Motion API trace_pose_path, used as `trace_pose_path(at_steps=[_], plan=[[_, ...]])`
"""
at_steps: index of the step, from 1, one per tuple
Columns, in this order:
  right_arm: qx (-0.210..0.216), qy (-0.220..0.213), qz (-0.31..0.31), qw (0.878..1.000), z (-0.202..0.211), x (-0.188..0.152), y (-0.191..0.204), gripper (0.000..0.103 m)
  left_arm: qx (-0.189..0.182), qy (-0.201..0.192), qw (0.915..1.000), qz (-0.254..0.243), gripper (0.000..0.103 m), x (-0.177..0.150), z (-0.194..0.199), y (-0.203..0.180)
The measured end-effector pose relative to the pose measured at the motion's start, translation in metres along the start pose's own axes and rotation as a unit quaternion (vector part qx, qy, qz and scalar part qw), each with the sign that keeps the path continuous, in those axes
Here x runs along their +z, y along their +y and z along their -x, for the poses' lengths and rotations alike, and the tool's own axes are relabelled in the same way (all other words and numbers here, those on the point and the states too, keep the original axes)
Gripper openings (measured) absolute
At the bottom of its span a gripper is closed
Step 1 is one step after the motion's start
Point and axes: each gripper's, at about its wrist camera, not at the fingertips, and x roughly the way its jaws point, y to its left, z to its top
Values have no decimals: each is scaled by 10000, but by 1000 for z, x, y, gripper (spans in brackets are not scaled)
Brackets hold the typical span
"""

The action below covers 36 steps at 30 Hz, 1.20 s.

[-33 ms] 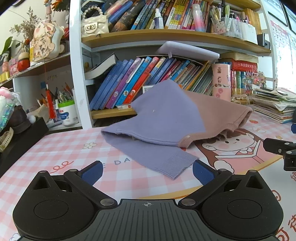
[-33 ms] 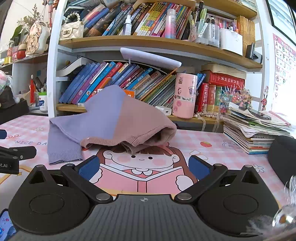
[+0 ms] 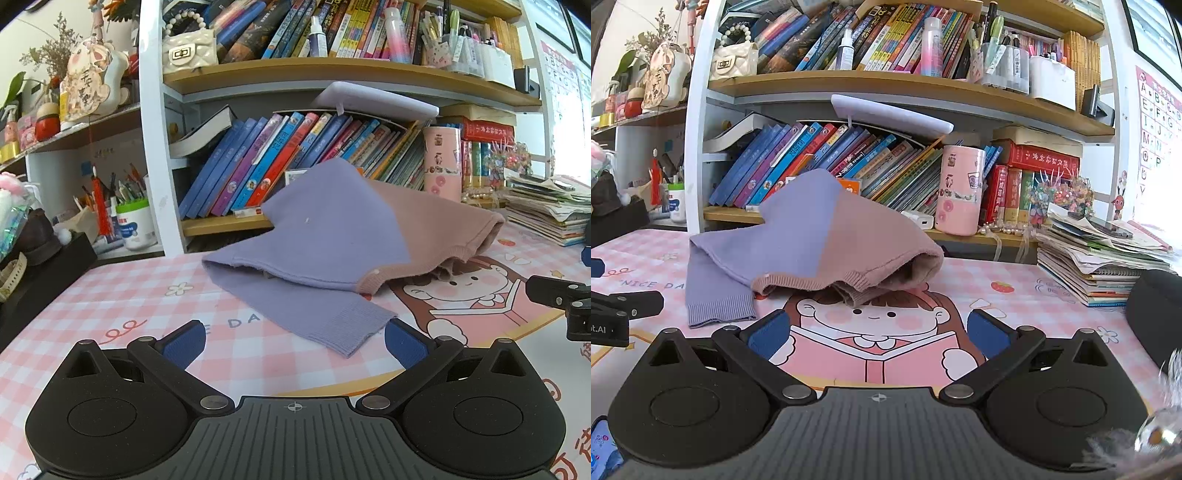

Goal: Fold clothes

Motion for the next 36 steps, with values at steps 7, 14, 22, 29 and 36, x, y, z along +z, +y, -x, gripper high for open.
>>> trace_pose_path(at_steps=[7, 14, 22, 29, 36], plan=[[2, 38, 6, 10000, 1, 1, 0, 103, -62, -31, 10000, -23, 103, -4, -4, 6], [10, 45, 9, 10000, -2, 1, -1, 103, -76, -26, 10000, -29, 103, -11, -5, 14], [10, 52, 9, 10000, -2, 0, 0, 103, -86, -2, 10000, -21, 103, -13, -5, 15], [12, 60, 11, 10000, -2, 0, 0, 103, -30, 65, 10000, 26, 103, -3, -4, 6], [21, 74, 11, 10000, -2, 1, 0, 103, -8, 84, 10000, 22, 103, -3, -4, 5]])
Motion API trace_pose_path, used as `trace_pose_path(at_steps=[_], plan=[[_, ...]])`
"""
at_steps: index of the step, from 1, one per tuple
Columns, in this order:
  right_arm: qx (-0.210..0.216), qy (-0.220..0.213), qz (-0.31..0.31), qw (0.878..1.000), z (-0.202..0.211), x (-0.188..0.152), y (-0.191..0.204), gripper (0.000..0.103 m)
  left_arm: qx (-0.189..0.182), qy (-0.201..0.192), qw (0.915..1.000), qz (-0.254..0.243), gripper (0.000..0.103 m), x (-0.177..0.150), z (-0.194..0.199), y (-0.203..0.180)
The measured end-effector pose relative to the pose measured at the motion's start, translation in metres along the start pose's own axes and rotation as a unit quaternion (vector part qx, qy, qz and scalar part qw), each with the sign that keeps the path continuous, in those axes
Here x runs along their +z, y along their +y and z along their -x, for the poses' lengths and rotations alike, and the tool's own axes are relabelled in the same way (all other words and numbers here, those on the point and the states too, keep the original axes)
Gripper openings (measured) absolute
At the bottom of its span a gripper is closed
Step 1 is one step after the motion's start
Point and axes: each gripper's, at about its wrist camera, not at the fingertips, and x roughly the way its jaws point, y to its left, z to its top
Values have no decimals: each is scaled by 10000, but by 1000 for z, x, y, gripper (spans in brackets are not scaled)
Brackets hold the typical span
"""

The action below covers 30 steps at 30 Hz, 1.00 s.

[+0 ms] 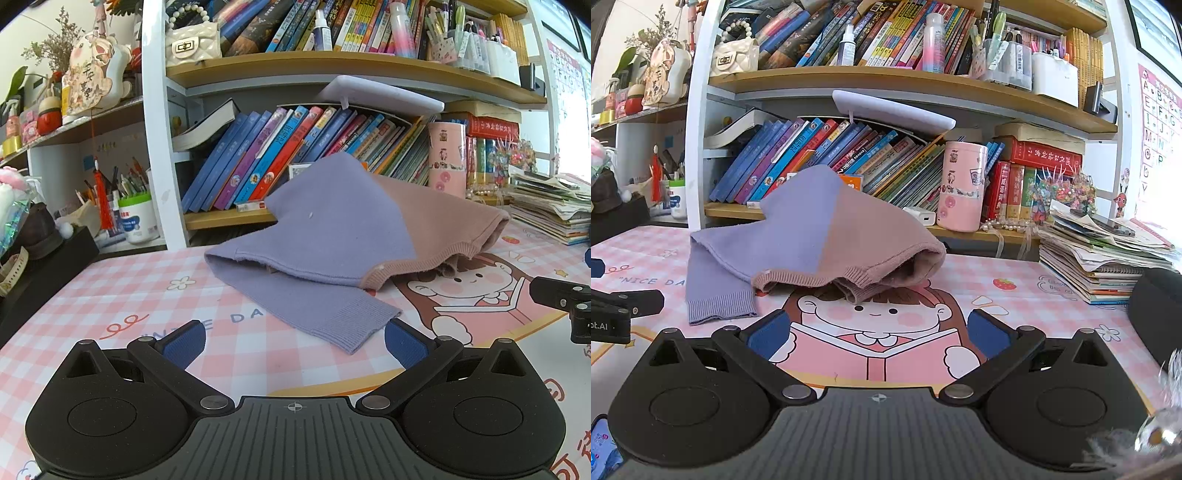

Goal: Fold clothes

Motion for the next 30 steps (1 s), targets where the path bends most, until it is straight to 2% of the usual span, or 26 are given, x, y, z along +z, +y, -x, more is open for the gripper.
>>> trace_pose_path(at_steps=[30], plan=[[19, 62, 10, 10000, -1, 0, 0, 103, 33, 22, 10000, 6, 103, 2, 1, -3]])
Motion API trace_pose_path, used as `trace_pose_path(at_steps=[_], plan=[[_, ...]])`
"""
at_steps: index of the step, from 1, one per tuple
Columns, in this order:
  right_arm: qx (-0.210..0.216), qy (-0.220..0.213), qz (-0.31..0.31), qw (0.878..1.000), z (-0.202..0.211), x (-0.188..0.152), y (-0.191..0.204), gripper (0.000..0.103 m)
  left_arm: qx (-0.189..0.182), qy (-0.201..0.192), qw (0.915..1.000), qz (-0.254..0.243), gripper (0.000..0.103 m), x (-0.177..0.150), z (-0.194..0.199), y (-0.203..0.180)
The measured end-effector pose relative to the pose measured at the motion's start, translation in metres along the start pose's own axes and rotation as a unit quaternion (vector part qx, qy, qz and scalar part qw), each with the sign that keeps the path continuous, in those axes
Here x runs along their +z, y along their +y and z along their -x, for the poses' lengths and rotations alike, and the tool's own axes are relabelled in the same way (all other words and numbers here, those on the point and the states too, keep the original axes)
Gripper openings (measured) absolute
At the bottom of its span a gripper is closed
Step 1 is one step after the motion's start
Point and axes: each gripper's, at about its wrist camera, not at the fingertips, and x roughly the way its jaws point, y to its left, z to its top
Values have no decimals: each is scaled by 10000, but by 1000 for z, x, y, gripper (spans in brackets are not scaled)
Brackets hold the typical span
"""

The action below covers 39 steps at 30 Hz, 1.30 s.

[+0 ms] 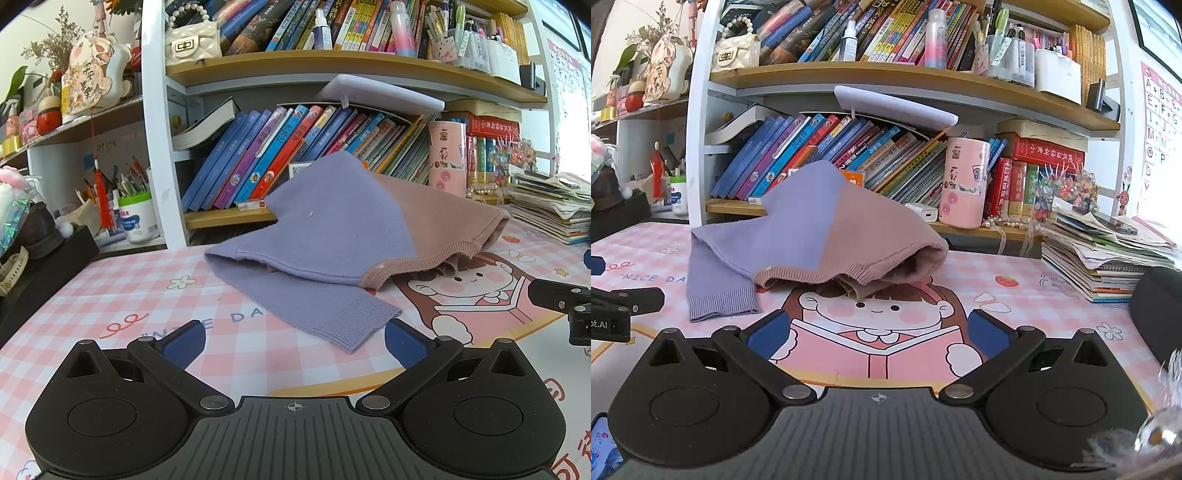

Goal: Fold clothes

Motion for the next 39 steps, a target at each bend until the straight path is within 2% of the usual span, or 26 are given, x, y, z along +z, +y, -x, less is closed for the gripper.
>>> trace_pose_path(at_steps=[39], plan=[[-29, 100, 50, 9999, -3, 0, 2, 103, 2, 122, 9999, 57, 103, 0, -4, 0]])
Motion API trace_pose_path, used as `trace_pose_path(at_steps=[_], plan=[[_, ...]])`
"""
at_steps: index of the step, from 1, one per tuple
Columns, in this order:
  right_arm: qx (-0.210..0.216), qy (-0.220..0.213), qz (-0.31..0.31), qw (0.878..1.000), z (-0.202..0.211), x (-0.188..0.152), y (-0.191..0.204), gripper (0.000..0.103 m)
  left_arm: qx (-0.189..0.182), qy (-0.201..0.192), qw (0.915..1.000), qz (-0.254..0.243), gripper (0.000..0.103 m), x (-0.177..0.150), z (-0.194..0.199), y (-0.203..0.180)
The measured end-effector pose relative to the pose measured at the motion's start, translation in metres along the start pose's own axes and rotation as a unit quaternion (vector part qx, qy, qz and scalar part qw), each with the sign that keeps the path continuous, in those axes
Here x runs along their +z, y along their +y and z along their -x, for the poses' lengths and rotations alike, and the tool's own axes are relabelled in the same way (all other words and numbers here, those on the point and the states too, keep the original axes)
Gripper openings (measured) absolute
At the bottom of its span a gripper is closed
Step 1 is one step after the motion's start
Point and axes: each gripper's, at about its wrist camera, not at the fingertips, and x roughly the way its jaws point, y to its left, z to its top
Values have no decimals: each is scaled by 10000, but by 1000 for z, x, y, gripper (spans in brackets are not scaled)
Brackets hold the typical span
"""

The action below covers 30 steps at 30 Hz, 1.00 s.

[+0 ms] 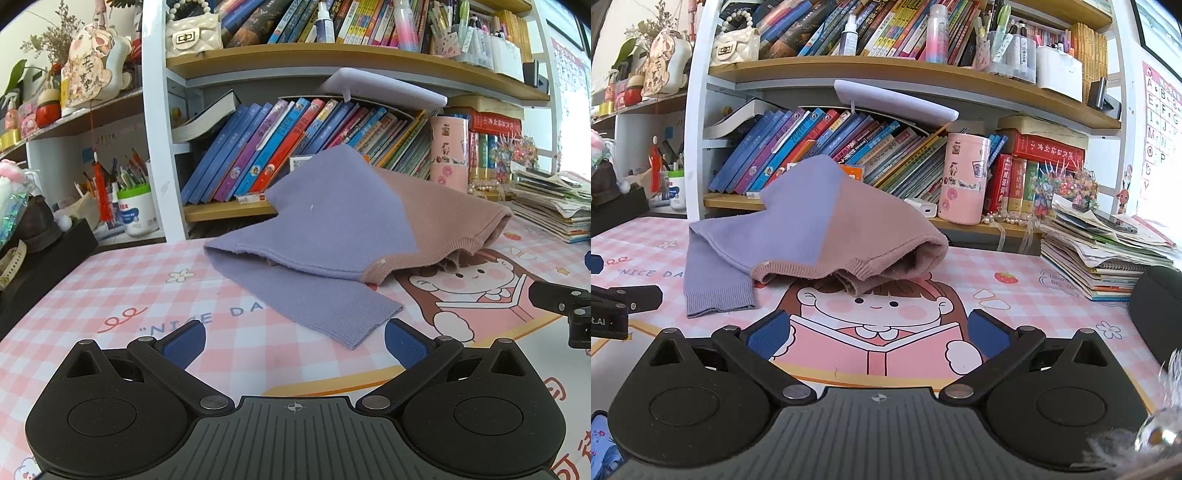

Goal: Fold clothes

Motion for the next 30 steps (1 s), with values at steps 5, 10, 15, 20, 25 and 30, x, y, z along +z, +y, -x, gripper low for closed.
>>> trace_pose_path(at_steps=[5, 10, 15, 20, 25, 30], plan=[[22, 27, 33, 10000, -1, 0, 1, 103, -14, 26, 10000, -20, 103, 0, -1, -1], [26, 36, 43, 10000, -1, 1, 1, 103, -34, 17, 10000, -78, 103, 0, 0, -3], [25, 46, 56, 10000, -2, 1, 1, 103, -49, 22, 9999, -91, 103, 1, 0, -4], [27, 53, 60, 10000, -2, 1, 2, 103, -44, 33, 10000, -64, 103, 1, 0, -2], [34, 66, 71, 9999, -2, 1, 2, 103, -61, 32, 9999, -80, 103, 0, 0, -3], [43, 76, 81, 9999, -2, 1, 2, 103, -71, 44, 9999, -79, 103, 0, -1, -2]])
